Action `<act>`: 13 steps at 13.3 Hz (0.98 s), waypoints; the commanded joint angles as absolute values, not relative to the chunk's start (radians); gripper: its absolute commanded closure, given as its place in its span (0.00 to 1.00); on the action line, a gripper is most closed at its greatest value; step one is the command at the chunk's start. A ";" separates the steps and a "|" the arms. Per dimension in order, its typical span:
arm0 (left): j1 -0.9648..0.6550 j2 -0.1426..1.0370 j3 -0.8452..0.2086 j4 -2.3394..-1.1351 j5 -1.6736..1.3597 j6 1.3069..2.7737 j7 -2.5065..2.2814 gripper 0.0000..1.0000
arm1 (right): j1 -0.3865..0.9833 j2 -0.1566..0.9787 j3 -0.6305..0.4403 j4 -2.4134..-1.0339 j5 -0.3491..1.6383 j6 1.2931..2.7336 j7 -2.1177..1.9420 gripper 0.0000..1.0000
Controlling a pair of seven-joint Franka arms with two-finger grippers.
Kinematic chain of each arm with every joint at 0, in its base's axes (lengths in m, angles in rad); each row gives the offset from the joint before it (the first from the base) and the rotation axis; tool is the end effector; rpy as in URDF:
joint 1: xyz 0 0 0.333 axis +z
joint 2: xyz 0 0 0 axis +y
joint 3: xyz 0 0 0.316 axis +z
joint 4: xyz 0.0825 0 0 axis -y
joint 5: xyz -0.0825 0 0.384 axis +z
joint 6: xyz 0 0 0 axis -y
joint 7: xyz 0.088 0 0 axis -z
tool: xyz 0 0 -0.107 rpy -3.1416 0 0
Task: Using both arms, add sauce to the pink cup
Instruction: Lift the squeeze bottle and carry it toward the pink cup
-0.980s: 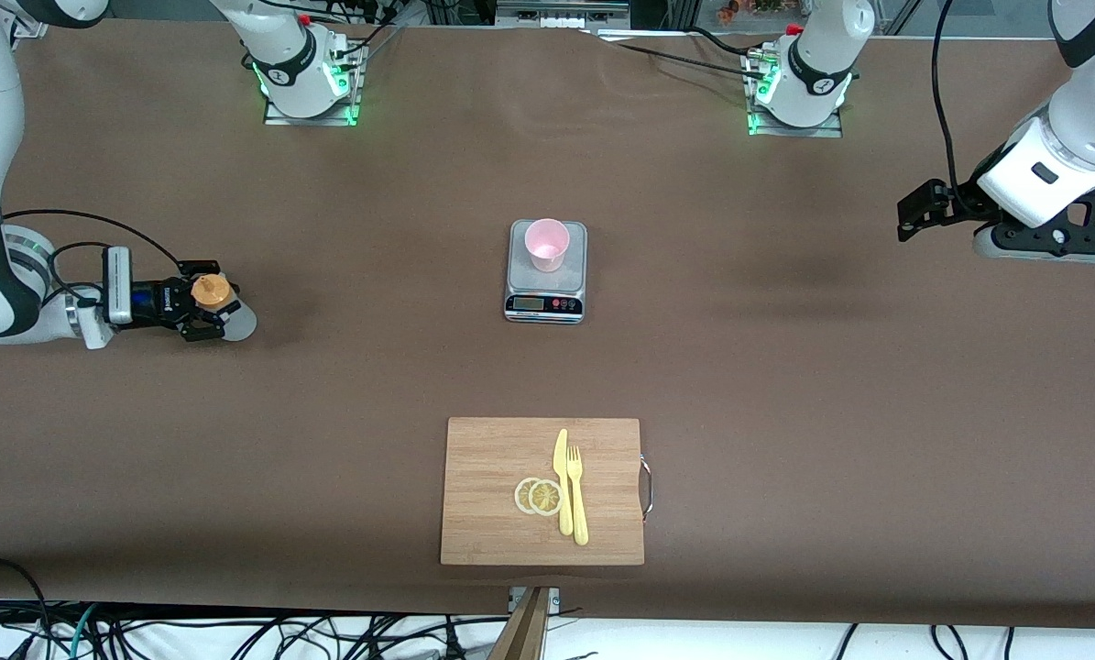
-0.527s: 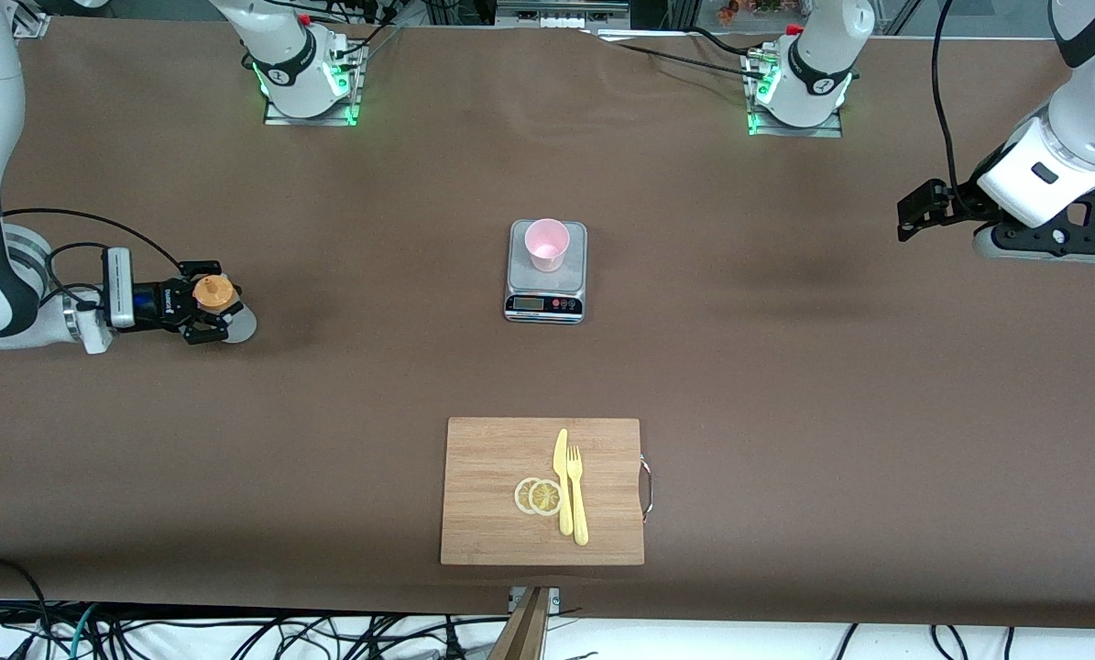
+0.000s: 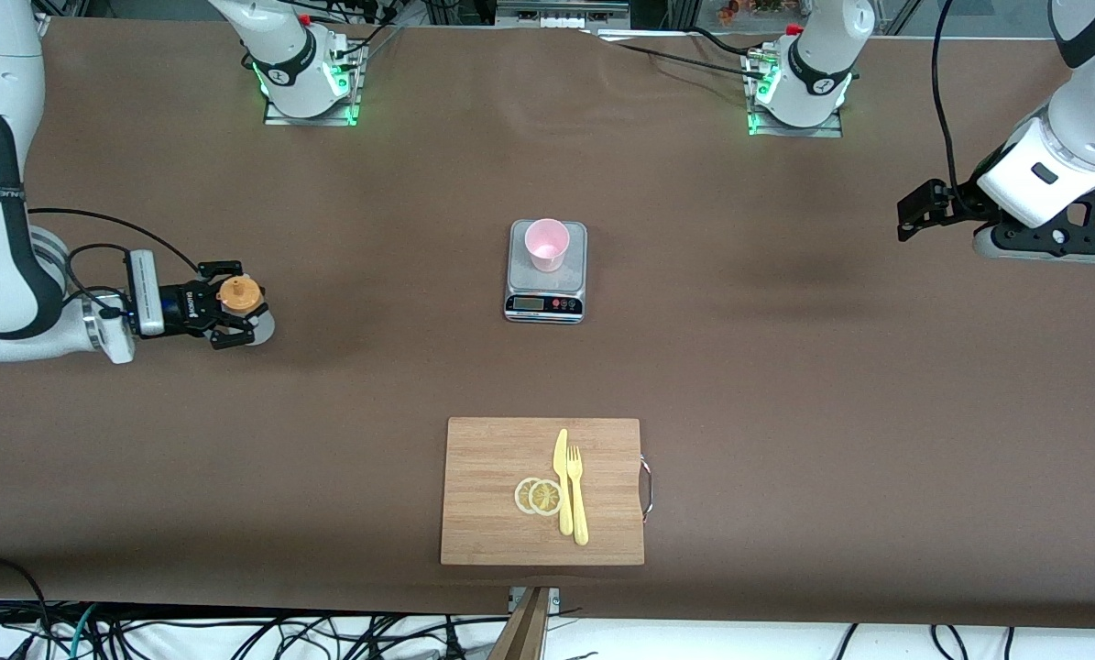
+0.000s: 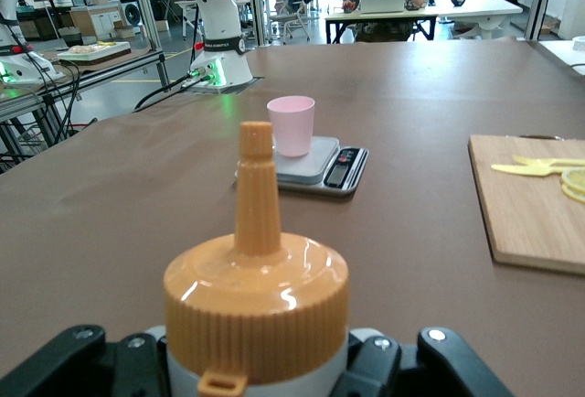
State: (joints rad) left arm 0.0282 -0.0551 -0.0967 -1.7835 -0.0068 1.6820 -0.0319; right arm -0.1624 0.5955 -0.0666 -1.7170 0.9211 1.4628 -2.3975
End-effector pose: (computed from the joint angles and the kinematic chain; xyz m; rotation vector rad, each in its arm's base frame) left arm 0.5388 -0.0388 0.5632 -3.1393 0.0556 0.0733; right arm 0.5984 -0.0411 0.2440 -1.2552 -1.6337 -0.7331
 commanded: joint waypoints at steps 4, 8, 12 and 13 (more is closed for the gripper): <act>0.049 -0.040 -0.104 -1.752 0.014 1.652 -0.015 0.00 | -0.057 0.537 -0.072 -1.741 1.028 1.529 -2.281 0.72; 0.052 -0.040 -0.104 -1.752 0.014 1.641 -0.014 0.00 | 0.021 0.505 -0.075 -1.769 1.061 1.618 -2.203 0.72; 0.052 -0.040 -0.104 -1.752 0.014 1.640 -0.014 0.00 | 0.103 0.489 -0.075 -1.807 1.120 1.700 -2.162 0.72; 0.052 -0.040 -0.104 -1.752 0.012 1.640 -0.014 0.00 | 0.118 0.488 -0.075 -1.807 1.121 1.715 -2.143 0.72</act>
State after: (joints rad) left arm 0.0427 -0.0548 -0.0962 -1.7834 -0.0068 1.6646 -0.0319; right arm 0.0892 0.5378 -0.0665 -1.7618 1.0915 1.6888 -2.1802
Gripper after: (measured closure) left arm 0.000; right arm 0.722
